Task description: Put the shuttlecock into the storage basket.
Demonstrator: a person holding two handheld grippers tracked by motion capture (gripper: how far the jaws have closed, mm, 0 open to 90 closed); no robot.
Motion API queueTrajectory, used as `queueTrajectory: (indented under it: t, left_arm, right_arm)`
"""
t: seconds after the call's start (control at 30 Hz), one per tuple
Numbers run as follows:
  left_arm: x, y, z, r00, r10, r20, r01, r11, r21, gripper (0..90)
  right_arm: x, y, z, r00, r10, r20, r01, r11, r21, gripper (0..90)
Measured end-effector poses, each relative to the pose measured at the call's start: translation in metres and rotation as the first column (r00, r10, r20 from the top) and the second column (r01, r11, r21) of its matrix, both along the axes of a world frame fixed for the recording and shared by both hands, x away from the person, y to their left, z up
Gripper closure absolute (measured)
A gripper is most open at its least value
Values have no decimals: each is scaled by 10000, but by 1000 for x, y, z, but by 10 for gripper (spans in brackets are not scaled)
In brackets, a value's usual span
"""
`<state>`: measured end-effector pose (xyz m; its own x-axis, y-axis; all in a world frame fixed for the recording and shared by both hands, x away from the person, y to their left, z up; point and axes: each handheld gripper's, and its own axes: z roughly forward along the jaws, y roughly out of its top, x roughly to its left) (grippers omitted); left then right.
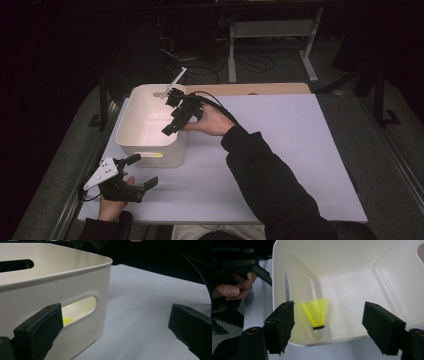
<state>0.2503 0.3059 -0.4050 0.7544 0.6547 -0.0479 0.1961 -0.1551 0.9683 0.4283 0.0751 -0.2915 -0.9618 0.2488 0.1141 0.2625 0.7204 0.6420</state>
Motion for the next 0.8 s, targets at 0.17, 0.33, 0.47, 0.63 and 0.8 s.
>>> queueTrajectory:
  t: [0.17,0.33,0.47,0.63,0.8]
  left_arm:
    - [0,0,0,10000,-2,-9,2,10000,9,0]
    - [0,0,0,10000,-3,-16,3,10000,-14,0]
    - [0,0,0,10000,-2,-25,2,10000,6,0]
    - [0,0,0,10000,11,-27,-11,10000,1,0]
    - [0,0,0,10000,2,-26,-2,10000,-5,0]
  right_arm:
    - [-4,-5,6,9990,-288,343,285,9995,99,134]
    - [-6,-10,10,9979,-445,474,436,9989,198,112]
    - [-7,-14,12,9976,-457,524,442,9986,292,34]
    - [-10,-20,14,9975,-520,487,497,9976,472,0]
    - [-11,-27,16,9975,-557,443,525,9961,715,0]
